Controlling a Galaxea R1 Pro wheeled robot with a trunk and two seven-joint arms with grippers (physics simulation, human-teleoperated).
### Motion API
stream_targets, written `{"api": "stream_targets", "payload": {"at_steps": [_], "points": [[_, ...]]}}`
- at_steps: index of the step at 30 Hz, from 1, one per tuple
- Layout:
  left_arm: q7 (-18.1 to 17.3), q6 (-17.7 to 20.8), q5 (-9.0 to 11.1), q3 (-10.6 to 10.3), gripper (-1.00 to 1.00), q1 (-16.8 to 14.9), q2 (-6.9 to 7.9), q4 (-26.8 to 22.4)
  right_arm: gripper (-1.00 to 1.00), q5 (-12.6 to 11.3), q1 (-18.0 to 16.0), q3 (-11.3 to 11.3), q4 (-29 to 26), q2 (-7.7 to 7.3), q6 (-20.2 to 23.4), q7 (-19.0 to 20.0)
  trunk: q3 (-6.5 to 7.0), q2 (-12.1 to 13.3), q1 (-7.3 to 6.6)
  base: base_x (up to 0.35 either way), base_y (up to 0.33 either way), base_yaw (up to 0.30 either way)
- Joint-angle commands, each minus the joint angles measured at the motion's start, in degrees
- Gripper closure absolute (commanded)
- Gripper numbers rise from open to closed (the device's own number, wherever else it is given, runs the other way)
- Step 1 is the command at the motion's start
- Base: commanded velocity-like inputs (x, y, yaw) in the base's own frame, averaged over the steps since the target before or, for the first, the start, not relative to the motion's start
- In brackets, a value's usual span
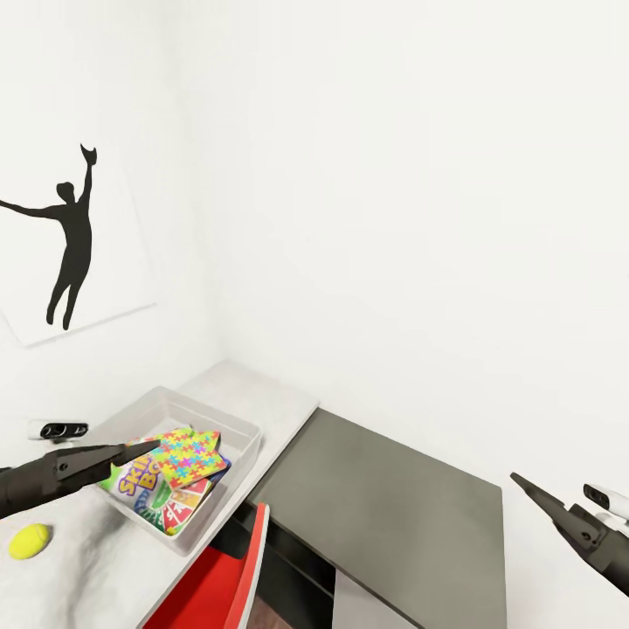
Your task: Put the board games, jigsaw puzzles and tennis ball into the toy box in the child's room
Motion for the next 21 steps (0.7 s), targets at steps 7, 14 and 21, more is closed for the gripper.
{"api": "stream_targets", "payload": {"at_steps": [7,14,21], "points": [[-0.2,0.6,-0.1,2.6,-1.00,-0.4,9.11,2.7,-1.00,0.0,-0.1,-0.1,0.1,-0.40,0.8,0.2,-0.14,-0.1,0.04,0.000,0.000,0.000],[-0.2,-0.7,-0.3,2.9,-1.00,-0.6,16.66,7.6,-1.00,0.0,-0.1,-0.1,0.1,-0.15,0.7,0.2,-0.14,-0.1,0.04,0.000,0.000,0.000],[-0.2,-3.1,-1.2,3.0,-1.00,-0.6,21.72,10.9,-1.00,0.0,-0.1,-0.1,0.1,-0.10,0.7,0.2,-0.14,-0.1,0.04,0.000,0.000,0.000]]}}
